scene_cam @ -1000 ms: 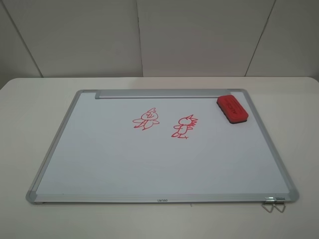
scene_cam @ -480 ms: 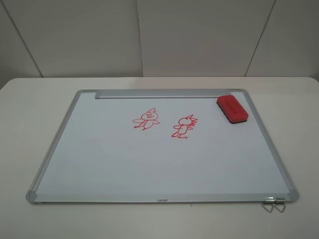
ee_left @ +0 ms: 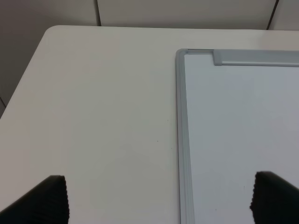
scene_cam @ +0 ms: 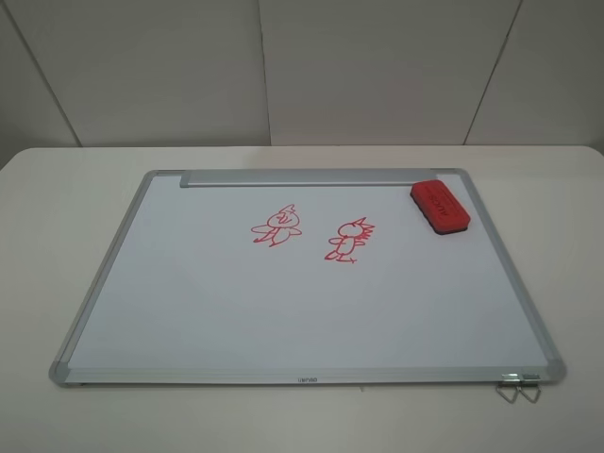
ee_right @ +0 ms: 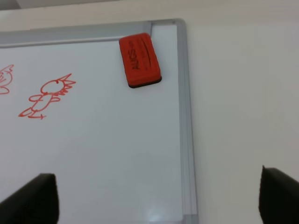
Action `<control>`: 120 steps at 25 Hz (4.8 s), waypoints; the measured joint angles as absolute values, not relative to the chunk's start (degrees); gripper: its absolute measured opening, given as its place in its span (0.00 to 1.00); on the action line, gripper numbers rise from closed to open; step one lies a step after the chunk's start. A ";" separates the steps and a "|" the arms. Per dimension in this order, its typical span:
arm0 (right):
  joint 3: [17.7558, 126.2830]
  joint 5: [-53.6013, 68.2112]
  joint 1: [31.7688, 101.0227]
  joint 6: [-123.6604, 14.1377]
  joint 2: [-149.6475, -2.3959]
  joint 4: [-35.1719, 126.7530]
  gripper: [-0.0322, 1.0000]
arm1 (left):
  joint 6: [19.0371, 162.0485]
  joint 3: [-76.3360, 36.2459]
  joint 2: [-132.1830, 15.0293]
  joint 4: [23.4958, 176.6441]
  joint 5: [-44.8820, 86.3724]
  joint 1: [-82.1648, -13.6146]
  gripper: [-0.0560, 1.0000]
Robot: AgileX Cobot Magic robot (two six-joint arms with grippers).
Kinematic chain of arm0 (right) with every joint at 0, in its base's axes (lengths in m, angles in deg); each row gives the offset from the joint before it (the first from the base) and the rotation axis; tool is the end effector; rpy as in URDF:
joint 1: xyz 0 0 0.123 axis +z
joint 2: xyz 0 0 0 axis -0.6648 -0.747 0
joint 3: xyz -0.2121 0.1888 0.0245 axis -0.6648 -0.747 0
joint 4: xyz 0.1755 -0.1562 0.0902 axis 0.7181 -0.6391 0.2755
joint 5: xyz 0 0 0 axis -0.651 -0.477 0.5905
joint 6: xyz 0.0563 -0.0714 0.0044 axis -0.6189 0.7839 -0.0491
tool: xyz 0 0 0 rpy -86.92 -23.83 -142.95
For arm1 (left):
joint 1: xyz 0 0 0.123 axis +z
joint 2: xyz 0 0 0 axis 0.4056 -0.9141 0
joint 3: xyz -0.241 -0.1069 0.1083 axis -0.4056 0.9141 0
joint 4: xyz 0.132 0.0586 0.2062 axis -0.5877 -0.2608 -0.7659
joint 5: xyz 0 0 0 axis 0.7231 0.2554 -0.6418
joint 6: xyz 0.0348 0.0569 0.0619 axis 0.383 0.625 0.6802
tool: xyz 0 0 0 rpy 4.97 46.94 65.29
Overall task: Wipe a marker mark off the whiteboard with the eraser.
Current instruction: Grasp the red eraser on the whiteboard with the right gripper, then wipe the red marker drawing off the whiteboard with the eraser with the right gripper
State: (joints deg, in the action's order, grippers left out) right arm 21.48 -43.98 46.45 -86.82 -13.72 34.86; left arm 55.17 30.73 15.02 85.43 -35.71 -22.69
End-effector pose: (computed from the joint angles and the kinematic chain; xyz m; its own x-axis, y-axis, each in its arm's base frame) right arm 0.0237 -0.0022 0.2809 -0.5959 0.0845 -0.7986 0.0338 0.9962 0.0802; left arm -0.0062 0.0015 0.2787 -0.4386 -0.0226 -0.8984 -0.0429 0.9991 -0.0042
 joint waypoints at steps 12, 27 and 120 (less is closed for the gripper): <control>21.48 -43.98 46.45 -86.82 -11.34 34.86 0.77 | 55.17 30.73 15.02 85.43 -35.71 -22.69 0.79; 23.60 -32.86 46.45 -87.65 -26.90 35.44 0.77 | 55.17 30.73 15.02 85.43 -35.71 -22.69 0.79; 66.65 -39.23 96.94 -86.17 -106.54 30.49 0.52 | 55.17 30.73 15.02 85.43 -35.71 -22.69 0.79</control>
State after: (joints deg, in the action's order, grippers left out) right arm 66.65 -39.23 96.94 -86.17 -106.54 30.49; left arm 55.17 30.73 15.02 85.43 -35.71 -22.69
